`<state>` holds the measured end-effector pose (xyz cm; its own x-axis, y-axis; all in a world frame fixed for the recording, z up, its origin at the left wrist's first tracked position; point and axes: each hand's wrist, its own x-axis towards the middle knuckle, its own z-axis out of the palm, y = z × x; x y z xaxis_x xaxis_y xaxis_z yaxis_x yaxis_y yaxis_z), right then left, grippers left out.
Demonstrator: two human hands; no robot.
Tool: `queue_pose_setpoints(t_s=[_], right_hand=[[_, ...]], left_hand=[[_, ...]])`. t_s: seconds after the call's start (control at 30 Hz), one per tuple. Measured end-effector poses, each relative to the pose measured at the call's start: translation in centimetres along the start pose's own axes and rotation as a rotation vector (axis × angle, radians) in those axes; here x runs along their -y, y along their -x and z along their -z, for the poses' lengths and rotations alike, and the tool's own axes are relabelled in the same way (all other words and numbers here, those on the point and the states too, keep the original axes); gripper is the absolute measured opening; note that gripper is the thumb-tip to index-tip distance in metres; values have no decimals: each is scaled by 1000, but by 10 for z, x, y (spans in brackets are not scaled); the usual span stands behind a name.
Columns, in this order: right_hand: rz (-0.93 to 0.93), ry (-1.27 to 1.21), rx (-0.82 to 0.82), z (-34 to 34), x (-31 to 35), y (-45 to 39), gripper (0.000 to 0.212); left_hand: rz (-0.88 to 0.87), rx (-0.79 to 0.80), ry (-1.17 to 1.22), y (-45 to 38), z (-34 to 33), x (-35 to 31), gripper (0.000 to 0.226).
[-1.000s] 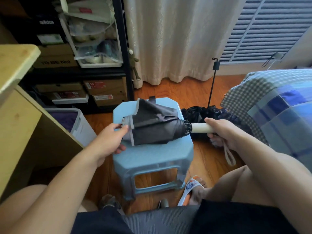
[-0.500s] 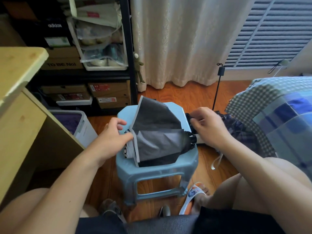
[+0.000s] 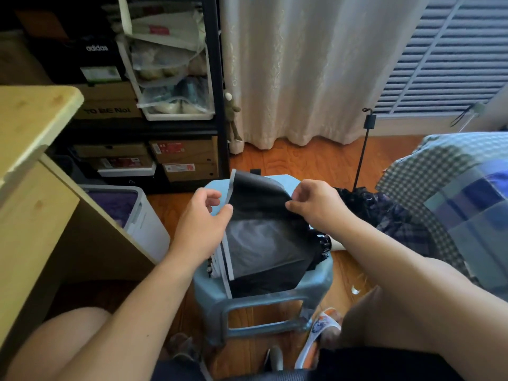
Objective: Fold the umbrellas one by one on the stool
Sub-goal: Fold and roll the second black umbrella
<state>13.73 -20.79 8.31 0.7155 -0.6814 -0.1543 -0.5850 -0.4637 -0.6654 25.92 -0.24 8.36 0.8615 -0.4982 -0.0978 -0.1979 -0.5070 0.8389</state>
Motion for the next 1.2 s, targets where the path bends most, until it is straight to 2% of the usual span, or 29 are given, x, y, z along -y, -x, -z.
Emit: queue_pose_setpoints(t_s=[0.07, 0.13, 0.27, 0.37, 0.47, 0.63, 0.73, 0.83, 1.03, 1.2], right_hand=[[35, 78, -2, 5, -1, 16, 22], [96, 104, -10, 5, -3, 32, 22], [196, -2, -35, -4, -15, 52, 26], [207, -123, -20, -8, -17, 57, 30], [225, -118, 12, -8, -13, 60, 28], [249, 48, 8, -4, -14, 60, 15], [311, 198, 24, -4, -14, 61, 16], [365, 165, 38, -5, -13, 62, 18], [313, 231, -134, -11, -18, 56, 22], [385, 380, -192, -13, -14, 52, 27]], left_hand=[[-13, 11, 38, -3, 4, -4, 39], [-44, 36, 55, -4, 7, -10, 39], [-130, 80, 109, 5, 9, -18, 12], [-169, 67, 121, 14, 11, -17, 2], [-175, 36, 174, 19, 12, -14, 6], [-200, 5, 100, 23, 12, -12, 5], [-173, 24, 95, 25, 10, -10, 9], [-162, 41, 92, 26, 9, -11, 19], [-234, -64, 176, 28, 8, -19, 24], [-257, -78, 285, 31, 7, -26, 30]])
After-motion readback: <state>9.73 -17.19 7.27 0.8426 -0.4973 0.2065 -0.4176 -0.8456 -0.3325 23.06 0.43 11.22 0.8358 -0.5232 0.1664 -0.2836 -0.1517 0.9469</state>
